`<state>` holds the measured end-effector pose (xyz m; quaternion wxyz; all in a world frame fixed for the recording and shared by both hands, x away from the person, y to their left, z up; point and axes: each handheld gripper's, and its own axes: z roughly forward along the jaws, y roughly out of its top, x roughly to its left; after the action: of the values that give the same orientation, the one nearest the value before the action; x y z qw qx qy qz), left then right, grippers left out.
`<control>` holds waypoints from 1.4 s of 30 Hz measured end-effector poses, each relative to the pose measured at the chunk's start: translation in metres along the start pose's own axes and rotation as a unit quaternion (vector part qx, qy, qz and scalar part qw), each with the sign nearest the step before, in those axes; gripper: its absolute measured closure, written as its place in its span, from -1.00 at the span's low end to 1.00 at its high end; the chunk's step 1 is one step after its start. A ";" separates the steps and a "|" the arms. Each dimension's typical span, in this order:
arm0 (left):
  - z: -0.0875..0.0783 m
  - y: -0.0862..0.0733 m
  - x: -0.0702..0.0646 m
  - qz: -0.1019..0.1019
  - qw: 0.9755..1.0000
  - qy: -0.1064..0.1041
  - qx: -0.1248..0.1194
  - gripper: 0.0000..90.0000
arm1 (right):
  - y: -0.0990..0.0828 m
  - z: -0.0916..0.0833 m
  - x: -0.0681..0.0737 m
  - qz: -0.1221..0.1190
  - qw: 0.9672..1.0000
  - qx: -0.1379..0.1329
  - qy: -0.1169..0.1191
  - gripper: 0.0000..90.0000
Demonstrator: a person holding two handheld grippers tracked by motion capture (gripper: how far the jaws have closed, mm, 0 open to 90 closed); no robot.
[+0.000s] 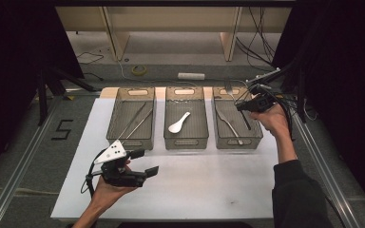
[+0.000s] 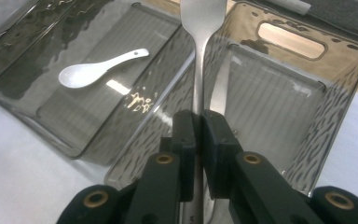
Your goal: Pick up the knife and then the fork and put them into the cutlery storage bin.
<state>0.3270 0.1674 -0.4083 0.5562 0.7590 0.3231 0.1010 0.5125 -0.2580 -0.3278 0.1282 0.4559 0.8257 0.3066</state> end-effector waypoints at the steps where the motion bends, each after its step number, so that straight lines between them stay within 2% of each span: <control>1: 0.000 0.000 0.000 0.001 1.000 0.000 -0.001 -0.64 | 0.001 0.001 -0.001 0.001 1.000 0.000 -0.003 0.88; 13: 0.000 0.000 0.001 -0.002 1.000 -0.001 -0.003 -0.64 | 0.004 0.017 -0.013 0.020 1.000 0.011 -0.018 0.88; 27: -0.002 0.000 0.001 -0.005 1.000 0.000 -0.013 -0.64 | 0.002 0.036 -0.015 0.030 0.999 0.022 -0.021 0.88; 36: -0.005 0.000 0.001 0.001 1.000 0.007 -0.022 -0.64 | -0.008 0.049 -0.017 0.036 0.999 0.035 -0.020 0.88; 42: -0.006 0.000 0.002 0.005 0.999 0.019 -0.027 -0.65 | -0.015 0.057 -0.018 0.039 0.998 0.044 -0.022 0.88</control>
<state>0.3258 0.1736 -0.4065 0.5700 0.7431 0.3268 0.1269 0.5407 -0.2567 -0.3829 0.1135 0.4997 0.8169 0.2647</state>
